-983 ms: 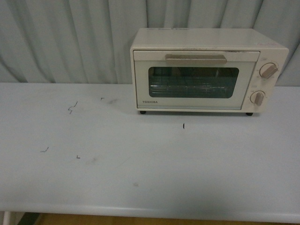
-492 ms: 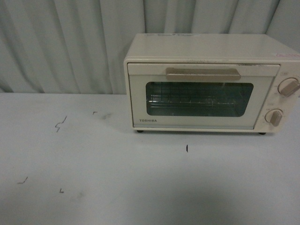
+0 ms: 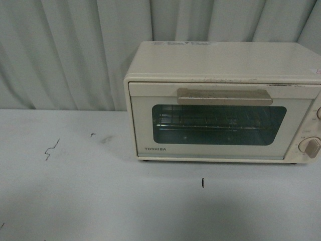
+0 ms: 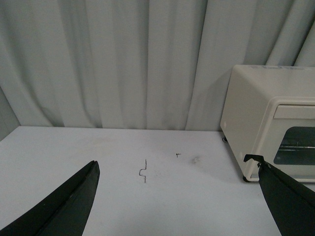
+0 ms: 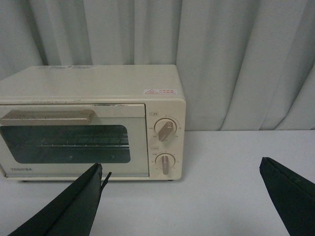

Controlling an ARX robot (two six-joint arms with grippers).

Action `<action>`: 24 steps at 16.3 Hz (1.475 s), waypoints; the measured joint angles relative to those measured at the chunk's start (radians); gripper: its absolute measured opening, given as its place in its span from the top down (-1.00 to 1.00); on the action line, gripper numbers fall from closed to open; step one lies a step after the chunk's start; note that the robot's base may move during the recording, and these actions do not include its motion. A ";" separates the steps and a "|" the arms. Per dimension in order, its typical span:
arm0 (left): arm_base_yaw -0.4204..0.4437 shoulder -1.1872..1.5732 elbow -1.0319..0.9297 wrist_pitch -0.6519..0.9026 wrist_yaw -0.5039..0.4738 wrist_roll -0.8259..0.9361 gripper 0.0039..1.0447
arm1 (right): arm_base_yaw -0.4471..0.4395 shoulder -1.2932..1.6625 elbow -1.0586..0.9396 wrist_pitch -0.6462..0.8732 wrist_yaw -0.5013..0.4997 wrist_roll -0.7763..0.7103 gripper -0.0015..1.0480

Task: Open oven

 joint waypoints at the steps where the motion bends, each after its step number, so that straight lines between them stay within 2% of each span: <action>1: 0.000 0.000 0.000 -0.001 0.000 0.000 -0.88 | 0.000 0.000 0.000 -0.001 0.000 0.000 -0.87; 2: 0.000 0.000 0.000 0.000 0.000 0.000 -0.88 | 0.000 0.000 0.000 0.000 0.000 0.000 -0.87; 3: 0.012 0.023 0.034 -0.118 0.037 -0.036 -0.88 | 0.000 0.000 0.000 -0.001 0.000 0.000 -0.87; 4: 0.017 0.185 0.134 -0.322 0.108 -0.147 -0.88 | 0.000 0.000 0.000 0.001 -0.001 0.000 -0.87; 6: -0.058 0.348 0.217 -0.460 0.124 -0.366 -0.88 | 0.000 0.000 0.000 0.000 0.000 0.000 -0.87; 8: -0.227 0.510 0.241 -0.350 0.043 -0.615 -0.88 | 0.000 0.000 0.000 0.000 0.000 0.000 -0.87; 9: -0.294 0.620 0.266 -0.274 0.029 -0.681 -0.88 | 0.000 0.000 0.000 0.000 0.000 0.000 -0.87; 12: -0.414 1.084 0.391 -0.027 0.039 -0.843 -0.88 | 0.000 0.000 0.000 0.000 0.000 0.000 -0.87; 16: -0.521 1.480 0.557 0.111 0.072 -1.015 -0.88 | 0.000 0.000 0.000 0.000 0.000 0.000 -0.87; 22: -0.577 1.570 0.607 0.156 0.082 -1.117 -0.88 | 0.000 0.000 0.000 0.000 0.000 0.000 -0.87; 24: -0.627 1.627 0.652 0.187 0.074 -1.210 -0.88 | 0.000 0.000 0.000 0.000 0.000 0.000 -0.87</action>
